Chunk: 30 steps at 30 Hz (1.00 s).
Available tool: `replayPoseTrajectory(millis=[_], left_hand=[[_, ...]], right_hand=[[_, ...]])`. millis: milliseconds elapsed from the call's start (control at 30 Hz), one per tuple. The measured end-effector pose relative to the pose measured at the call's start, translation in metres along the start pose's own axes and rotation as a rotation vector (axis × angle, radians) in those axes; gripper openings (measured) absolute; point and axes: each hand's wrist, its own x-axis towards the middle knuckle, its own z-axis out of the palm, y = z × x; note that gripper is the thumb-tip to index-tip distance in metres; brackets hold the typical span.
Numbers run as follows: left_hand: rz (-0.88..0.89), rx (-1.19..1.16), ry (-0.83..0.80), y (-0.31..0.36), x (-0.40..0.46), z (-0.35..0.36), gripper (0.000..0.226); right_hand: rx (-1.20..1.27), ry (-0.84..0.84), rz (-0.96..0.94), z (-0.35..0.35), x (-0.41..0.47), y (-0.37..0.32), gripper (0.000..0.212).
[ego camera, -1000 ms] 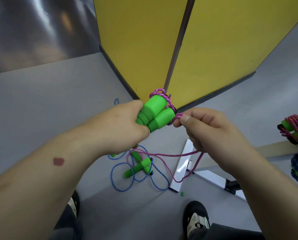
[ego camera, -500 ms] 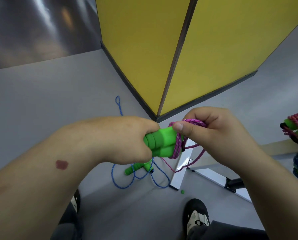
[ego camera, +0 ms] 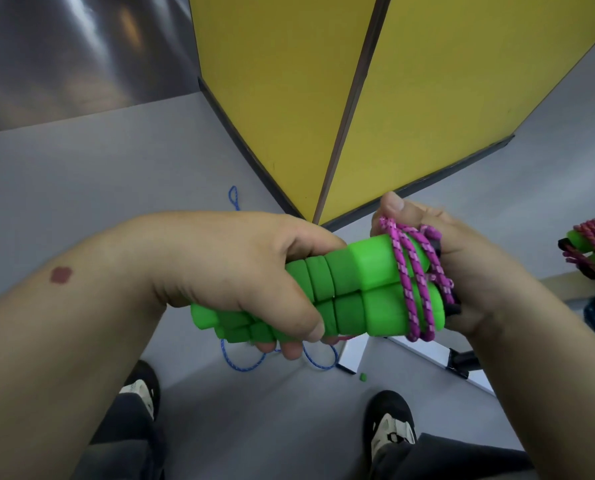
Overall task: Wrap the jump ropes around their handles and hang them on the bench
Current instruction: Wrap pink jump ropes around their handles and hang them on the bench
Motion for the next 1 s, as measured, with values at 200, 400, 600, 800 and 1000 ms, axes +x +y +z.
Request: replayPoseTrajectory(millis=[200, 400, 600, 800, 1000], left_hand=[[0.166, -0.255, 0.049, -0.003, 0.002, -0.002, 0.037], [0.169, -0.350, 0.342, -0.008, 0.011, -0.006, 0.046], [0.096, -0.359, 0.656, -0.014, 0.016, -0.010, 0.035], [-0.025, -0.074, 0.779, -0.016, 0.017, -0.013, 0.024], [-0.079, 0.269, 0.765, -0.019, 0.018, -0.010, 0.020]], right_hand=[[0.166, 0.069, 0.088, -0.011, 0.006, 0.012, 0.009], [-0.099, 0.142, 0.050, 0.004, 0.007, 0.005, 0.045], [-0.293, 0.217, 0.006, 0.009, 0.005, 0.010, 0.032], [-0.607, 0.257, -0.134, 0.011, 0.002, 0.012, 0.027], [-0.629, 0.210, -0.247, 0.011, -0.003, 0.007, 0.027]])
